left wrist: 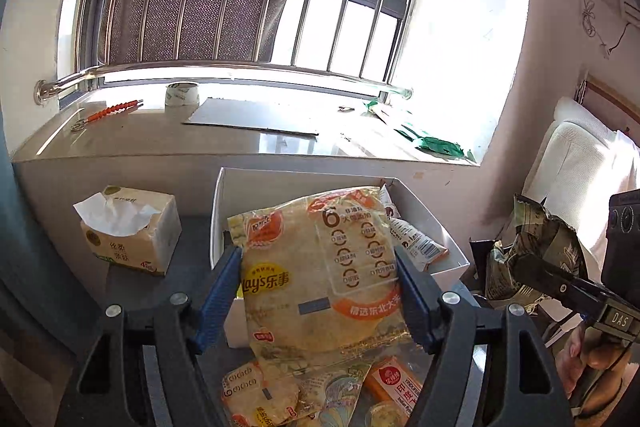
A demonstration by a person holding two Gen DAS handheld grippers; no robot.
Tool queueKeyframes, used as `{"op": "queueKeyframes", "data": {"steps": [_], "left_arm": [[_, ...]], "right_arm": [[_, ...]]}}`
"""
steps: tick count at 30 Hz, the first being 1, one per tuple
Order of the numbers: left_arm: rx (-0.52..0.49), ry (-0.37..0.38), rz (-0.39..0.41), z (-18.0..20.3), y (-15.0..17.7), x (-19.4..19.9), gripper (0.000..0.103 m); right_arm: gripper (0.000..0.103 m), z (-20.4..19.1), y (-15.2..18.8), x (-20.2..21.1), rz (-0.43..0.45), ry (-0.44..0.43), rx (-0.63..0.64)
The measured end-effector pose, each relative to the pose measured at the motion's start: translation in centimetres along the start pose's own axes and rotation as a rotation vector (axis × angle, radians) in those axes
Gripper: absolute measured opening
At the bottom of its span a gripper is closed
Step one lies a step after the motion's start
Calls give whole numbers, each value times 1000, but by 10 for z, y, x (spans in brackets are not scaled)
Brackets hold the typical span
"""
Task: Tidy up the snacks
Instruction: 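Carry both packets into the white box and open both tools, then move both open tools back over the remaining snacks on the table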
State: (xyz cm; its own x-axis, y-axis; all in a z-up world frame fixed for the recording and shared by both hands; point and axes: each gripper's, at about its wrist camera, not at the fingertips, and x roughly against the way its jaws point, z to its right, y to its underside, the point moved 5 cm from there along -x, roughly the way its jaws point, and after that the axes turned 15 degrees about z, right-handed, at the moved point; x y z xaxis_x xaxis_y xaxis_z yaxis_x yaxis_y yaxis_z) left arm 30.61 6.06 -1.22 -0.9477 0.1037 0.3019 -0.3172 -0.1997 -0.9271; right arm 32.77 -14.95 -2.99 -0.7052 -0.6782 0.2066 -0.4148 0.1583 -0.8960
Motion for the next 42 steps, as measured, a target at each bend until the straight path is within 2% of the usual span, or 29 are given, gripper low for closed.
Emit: {"op": "queueKeyframes", "data": {"steps": [3,6,8,9,10,11,12,15,18,21,25,29,33,37,39,41,42], "left_arm": [[13,5,-25,-3,-17,-41,77],[-13,-12,-53,-4,-25,-76,77],[32,-3,-89,-9,-25,-96,79],[49,-2,-139,-9,-21,-108,88],[48,-5,-163,-9,-20,-113,98],[36,-13,-152,-9,-19,-114,101],[21,-16,-135,-9,-19,-113,103],[9,10,-116,-8,-17,-100,103],[-8,0,-80,-13,-17,-79,103],[-14,38,-48,-12,-19,-54,103],[-96,45,7,-2,-33,-12,103],[-93,67,43,8,-37,42,103],[-139,62,34,18,-6,86,103],[-134,50,-2,20,46,114,103],[-101,66,-55,21,80,121,103],[-10,61,-93,17,115,128,103],[40,86,-125,18,132,130,103]], "right_arm": [[62,16,-17,-34,13,40,-4],[63,32,-25,-66,-16,77,-29],[66,41,-25,-82,-45,114,-1],[85,45,-25,-90,-58,134,9],[96,50,-23,-96,-82,148,11],[103,57,-22,-100,-99,170,3],[103,61,-22,-100,-98,189,-16],[103,68,-21,-88,-77,170,-64],[103,62,-26,-75,-44,195,-4],[103,52,-32,-62,-32,191,22],[103,20,-34,-38,-2,176,139],[103,-14,-30,-3,37,97,201],[103,-39,-15,35,49,20,214],[103,-44,22,67,31,4,239],[103,-38,46,78,19,4,224],[103,-24,72,89,3,39,159],[103,-18,84,94,-9,46,117]]}}
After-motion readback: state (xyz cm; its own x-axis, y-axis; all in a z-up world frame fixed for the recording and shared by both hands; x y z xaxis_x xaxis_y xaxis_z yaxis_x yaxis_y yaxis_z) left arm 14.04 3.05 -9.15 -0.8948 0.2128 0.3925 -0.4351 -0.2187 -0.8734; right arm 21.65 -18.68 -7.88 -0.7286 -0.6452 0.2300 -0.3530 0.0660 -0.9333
